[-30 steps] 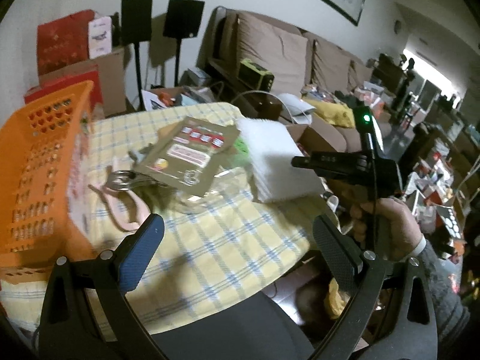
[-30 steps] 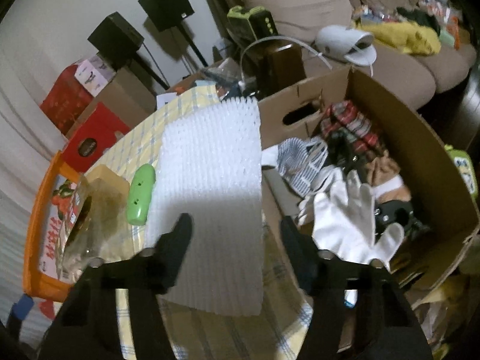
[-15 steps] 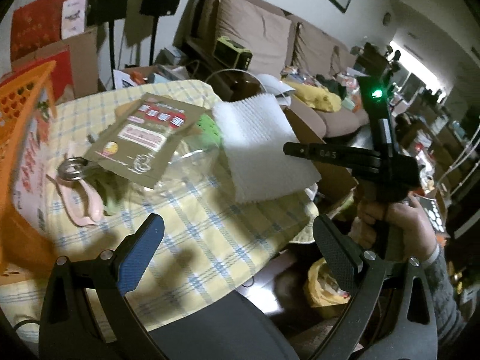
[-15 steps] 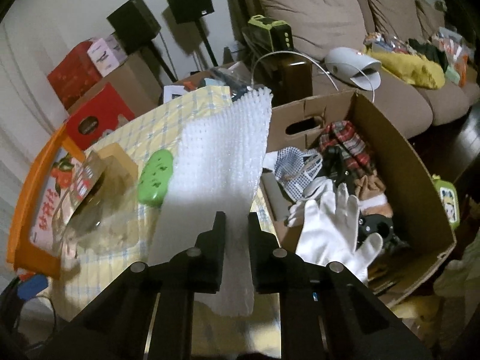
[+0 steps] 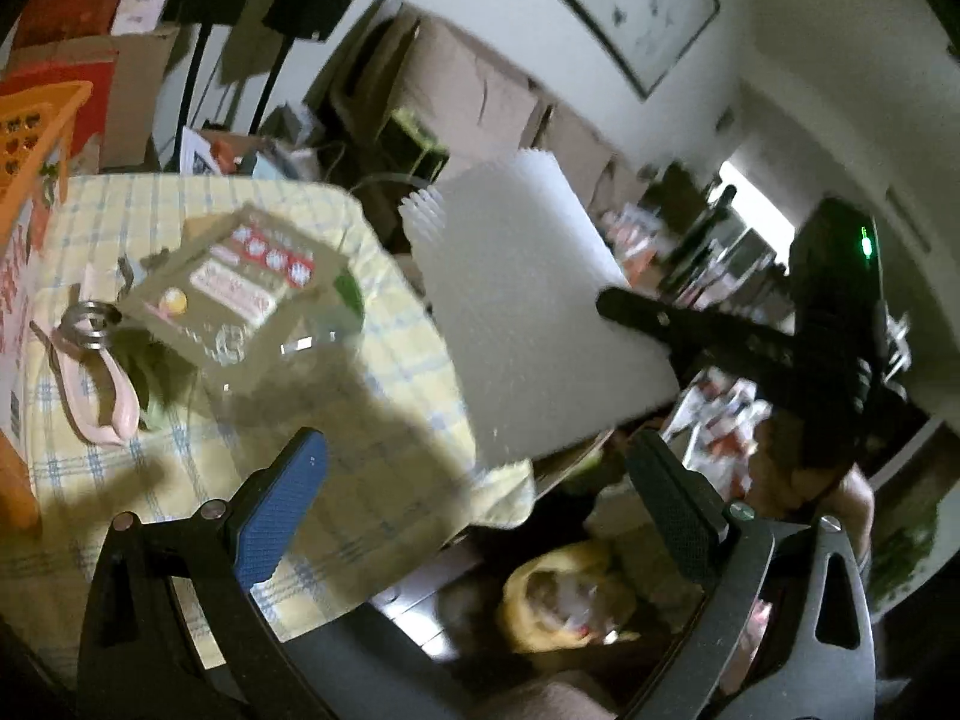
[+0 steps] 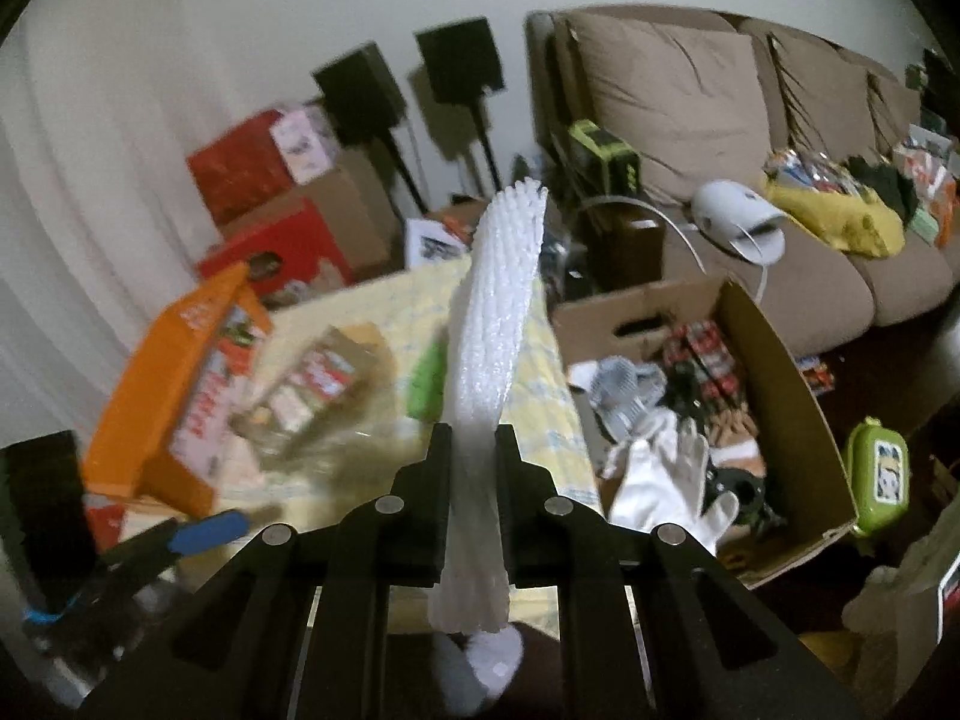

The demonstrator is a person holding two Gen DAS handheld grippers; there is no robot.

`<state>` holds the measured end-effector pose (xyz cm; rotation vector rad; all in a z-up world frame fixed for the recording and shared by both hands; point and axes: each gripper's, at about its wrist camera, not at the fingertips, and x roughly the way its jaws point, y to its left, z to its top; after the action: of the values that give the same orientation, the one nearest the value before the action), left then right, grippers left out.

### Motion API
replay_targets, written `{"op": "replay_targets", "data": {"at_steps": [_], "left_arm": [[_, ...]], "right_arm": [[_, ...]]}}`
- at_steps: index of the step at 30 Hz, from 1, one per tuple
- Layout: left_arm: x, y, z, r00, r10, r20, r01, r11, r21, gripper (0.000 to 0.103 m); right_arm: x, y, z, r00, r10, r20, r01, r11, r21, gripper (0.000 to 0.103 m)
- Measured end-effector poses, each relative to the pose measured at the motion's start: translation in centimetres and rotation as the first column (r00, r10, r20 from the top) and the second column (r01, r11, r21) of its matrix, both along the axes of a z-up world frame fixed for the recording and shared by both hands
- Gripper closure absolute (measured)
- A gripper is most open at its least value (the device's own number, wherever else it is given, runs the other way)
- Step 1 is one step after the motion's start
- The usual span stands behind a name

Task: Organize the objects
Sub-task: 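Lift the foam sheet with the right gripper and carry it over the orange basket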

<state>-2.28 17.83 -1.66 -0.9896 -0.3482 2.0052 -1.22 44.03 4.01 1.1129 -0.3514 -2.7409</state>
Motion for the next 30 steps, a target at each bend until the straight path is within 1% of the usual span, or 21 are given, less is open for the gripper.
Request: {"op": "replay_targets", "data": {"at_steps": [1, 4, 7, 10, 12, 14, 15, 16, 17, 18, 19, 21, 23, 25, 27, 30], "left_arm": [[-0.3, -0.7, 0.3, 1.000, 0.009, 0.007, -0.009, 0.999, 0.035, 0.003], [-1.0, -1.9, 0.7, 0.999, 0.013, 0.036, -0.017, 0.995, 0.102, 0.003], [-1.4, -2.9, 0.9, 0.999, 0.012, 0.050, -0.019, 0.990, 0.143, 0.003], [-1.7, -3.6, 1.0, 0.998, 0.008, 0.059, -0.018, 0.984, 0.175, 0.003], [-1.7, -3.9, 1.0, 0.997, -0.005, 0.071, -0.009, 0.981, 0.194, 0.003], [-1.8, -4.3, 0.8, 0.996, -0.030, 0.087, 0.008, 0.972, 0.234, 0.004], [-1.9, -4.5, 0.8, 0.994, -0.041, 0.100, 0.015, 0.967, 0.255, 0.008], [-1.8, -4.5, 0.9, 0.993, -0.046, 0.106, 0.017, 0.965, 0.261, 0.018], [-1.9, -4.6, 0.9, 0.992, -0.058, 0.114, 0.026, 0.964, 0.264, 0.026], [-2.1, -4.7, 0.9, 0.990, -0.067, 0.121, 0.033, 0.964, 0.263, 0.042], [-2.2, -4.7, 0.9, 0.990, -0.066, 0.123, 0.033, 0.966, 0.256, 0.051], [-2.3, -4.9, 0.7, 0.991, -0.060, 0.123, 0.028, 0.968, 0.248, 0.055], [-2.3, -5.0, 0.6, 0.990, -0.057, 0.127, 0.023, 0.967, 0.253, 0.062], [-2.5, -5.4, 0.6, 0.991, -0.048, 0.128, 0.015, 0.968, 0.249, 0.078], [-2.2, -5.5, 0.8, 0.992, -0.035, 0.118, 0.006, 0.971, 0.239, 0.088], [-1.9, -6.6, 1.6, 0.997, 0.010, 0.082, -0.028, 0.974, 0.223, 0.089]], "right_arm": [[0.4, -0.3, 0.8, 1.000, 0.017, -0.014, -0.017, 1.000, -0.021, 0.091], [1.2, -1.3, 2.7, 0.996, 0.074, -0.048, -0.077, 0.994, -0.078, 0.091], [1.7, -2.3, 3.9, 0.989, 0.130, -0.066, -0.138, 0.980, -0.141, 0.091], [1.9, -3.3, 4.4, 0.982, 0.175, -0.071, -0.186, 0.963, -0.195, 0.091], [2.0, -3.8, 4.5, 0.979, 0.190, -0.074, -0.201, 0.958, -0.204, 0.091], [2.0, -4.1, 4.6, 0.977, 0.198, -0.074, -0.209, 0.956, -0.207, 0.091], [2.0, -4.5, 4.6, 0.976, 0.206, -0.073, -0.217, 0.953, -0.211, 0.091], [2.0, -4.6, 4.6, 0.975, 0.212, -0.072, -0.223, 0.950, -0.217, 0.091], [2.0, -4.7, 4.6, 0.974, 0.217, -0.072, -0.227, 0.948, -0.221, 0.091], [1.9, -5.0, 4.6, 0.972, 0.224, -0.071, -0.235, 0.946, -0.225, 0.091], [1.8, -5.2, 4.5, 0.971, 0.230, -0.069, -0.240, 0.944, -0.225, 0.091], [1.7, -5.6, 4.5, 0.969, 0.238, -0.068, -0.247, 0.943, -0.224, 0.091], [1.8, -6.0, 4.6, 0.967, 0.244, -0.071, -0.253, 0.942, -0.220, 0.091], [1.8, -6.2, 4.7, 0.967, 0.244, -0.072, -0.254, 0.945, -0.205, 0.091], [1.7, -6.7, 4.8, 0.965, 0.252, -0.069, -0.260, 0.945, -0.197, 0.091], [1.3, -7.6, 4.7, 0.966, 0.251, -0.063, -0.258, 0.951, -0.168, 0.091]]}}
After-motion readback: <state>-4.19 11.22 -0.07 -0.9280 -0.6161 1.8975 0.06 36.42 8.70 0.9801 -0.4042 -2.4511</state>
